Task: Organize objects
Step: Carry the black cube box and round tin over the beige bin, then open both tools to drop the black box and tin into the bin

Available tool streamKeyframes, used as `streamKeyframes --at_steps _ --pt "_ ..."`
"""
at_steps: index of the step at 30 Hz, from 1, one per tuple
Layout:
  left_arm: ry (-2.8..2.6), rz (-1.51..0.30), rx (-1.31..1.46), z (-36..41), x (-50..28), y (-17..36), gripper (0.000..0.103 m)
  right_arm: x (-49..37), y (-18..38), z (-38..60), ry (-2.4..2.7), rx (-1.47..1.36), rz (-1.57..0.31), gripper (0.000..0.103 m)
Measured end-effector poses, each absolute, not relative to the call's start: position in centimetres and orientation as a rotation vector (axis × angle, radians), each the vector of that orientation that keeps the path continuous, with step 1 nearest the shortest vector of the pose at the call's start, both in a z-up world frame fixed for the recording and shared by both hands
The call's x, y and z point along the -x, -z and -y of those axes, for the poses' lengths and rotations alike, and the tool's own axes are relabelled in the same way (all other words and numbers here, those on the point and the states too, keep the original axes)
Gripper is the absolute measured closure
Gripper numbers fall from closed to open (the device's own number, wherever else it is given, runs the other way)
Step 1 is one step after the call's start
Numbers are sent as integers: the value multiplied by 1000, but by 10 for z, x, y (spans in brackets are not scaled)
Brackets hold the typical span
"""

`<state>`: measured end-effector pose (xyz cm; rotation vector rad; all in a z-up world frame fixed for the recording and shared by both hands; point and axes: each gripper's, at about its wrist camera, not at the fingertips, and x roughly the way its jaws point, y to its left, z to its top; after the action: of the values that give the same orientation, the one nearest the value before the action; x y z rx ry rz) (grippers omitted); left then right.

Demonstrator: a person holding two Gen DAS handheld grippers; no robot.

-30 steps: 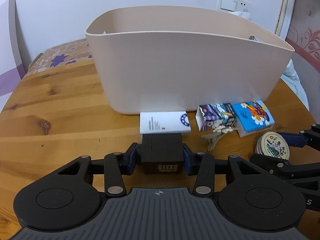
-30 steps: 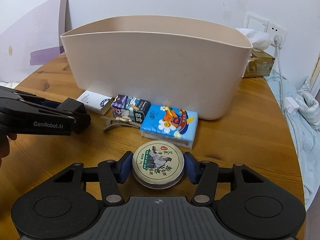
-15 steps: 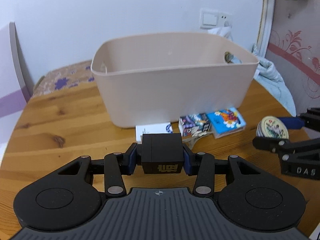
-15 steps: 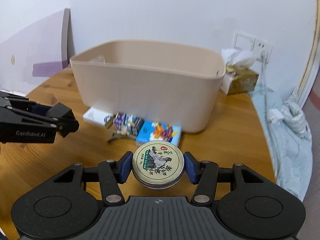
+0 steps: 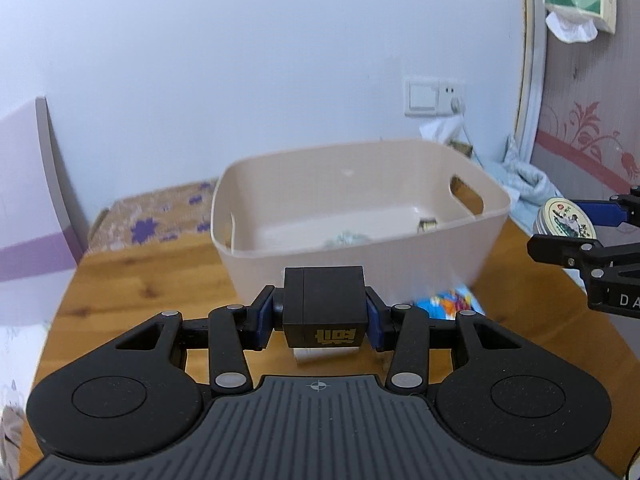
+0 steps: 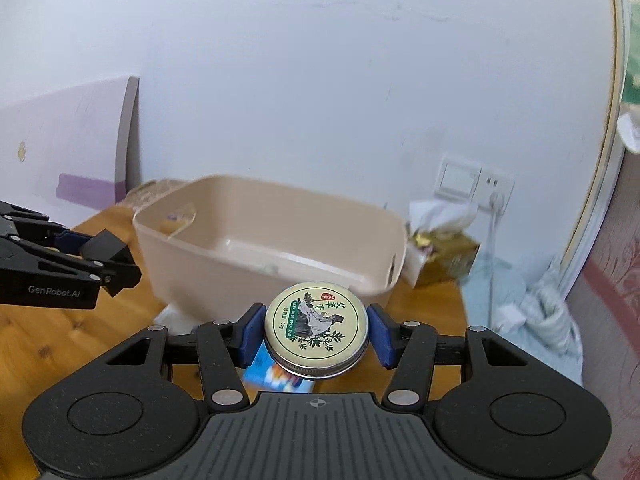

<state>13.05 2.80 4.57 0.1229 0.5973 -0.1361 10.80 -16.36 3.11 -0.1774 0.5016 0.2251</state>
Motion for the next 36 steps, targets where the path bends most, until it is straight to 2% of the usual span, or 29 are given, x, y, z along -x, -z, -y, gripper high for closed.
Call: streamKeyframes --at_steps 15,29,36 --pt "125 -536 -117 -18 -187 -76 58 -163 -56 159 -192 205 -430 51" --pt "112 -688 -103 -1 -274 -27 57 -225 -22 145 -206 216 -527 51" --pt "123 -765 -85 -4 -290 -9 57 -244 -6 143 -203 222 -584 51"
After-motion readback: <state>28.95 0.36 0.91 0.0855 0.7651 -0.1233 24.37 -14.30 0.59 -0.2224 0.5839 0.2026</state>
